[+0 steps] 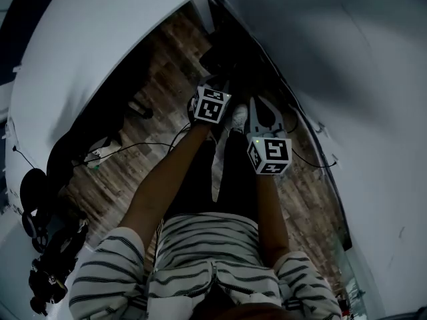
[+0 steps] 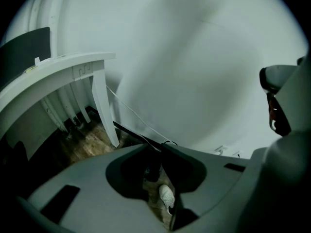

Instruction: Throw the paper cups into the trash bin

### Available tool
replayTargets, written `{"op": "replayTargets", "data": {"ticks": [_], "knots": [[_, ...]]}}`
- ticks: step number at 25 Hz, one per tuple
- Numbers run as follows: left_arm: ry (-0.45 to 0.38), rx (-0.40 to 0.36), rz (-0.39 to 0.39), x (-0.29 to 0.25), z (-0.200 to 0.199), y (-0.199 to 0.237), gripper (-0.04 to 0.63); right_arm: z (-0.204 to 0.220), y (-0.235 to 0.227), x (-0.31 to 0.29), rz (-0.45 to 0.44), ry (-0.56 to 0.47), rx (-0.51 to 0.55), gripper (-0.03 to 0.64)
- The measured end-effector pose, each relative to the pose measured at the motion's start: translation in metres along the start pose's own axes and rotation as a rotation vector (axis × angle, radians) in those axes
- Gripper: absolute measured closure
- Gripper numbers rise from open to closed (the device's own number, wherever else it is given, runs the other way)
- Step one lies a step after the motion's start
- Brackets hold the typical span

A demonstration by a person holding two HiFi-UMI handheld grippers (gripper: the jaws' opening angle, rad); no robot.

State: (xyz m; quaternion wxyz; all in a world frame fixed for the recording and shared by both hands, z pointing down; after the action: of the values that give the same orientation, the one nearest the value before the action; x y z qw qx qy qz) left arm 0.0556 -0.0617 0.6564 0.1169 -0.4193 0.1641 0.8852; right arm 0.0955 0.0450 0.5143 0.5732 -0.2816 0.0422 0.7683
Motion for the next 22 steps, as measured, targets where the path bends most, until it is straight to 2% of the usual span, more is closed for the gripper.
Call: {"op": "replayTargets", "data": {"ticks": [13,22], "knots": [[-0.098,0.012,-0.009,0.081,-0.031,-0.011,0.565,-0.044,0.021,0.019,-0.052,-0.021,0.057,0.607],[-0.194,0.039,-0.01,0.135,-0.06,-0.012,0.572,-0.073,0.037,0.029,-0.077,-0.043,0.065,0.607]]}}
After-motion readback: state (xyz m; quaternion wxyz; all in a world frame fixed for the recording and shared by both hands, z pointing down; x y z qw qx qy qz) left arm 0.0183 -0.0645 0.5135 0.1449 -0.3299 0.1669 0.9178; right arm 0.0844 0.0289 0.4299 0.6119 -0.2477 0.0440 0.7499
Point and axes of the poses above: the fingertips, and each gripper's own axes: x backward along the fingers, y to its left, z out of its underside, the point moved 3 cm from there along x, backward along the fingers
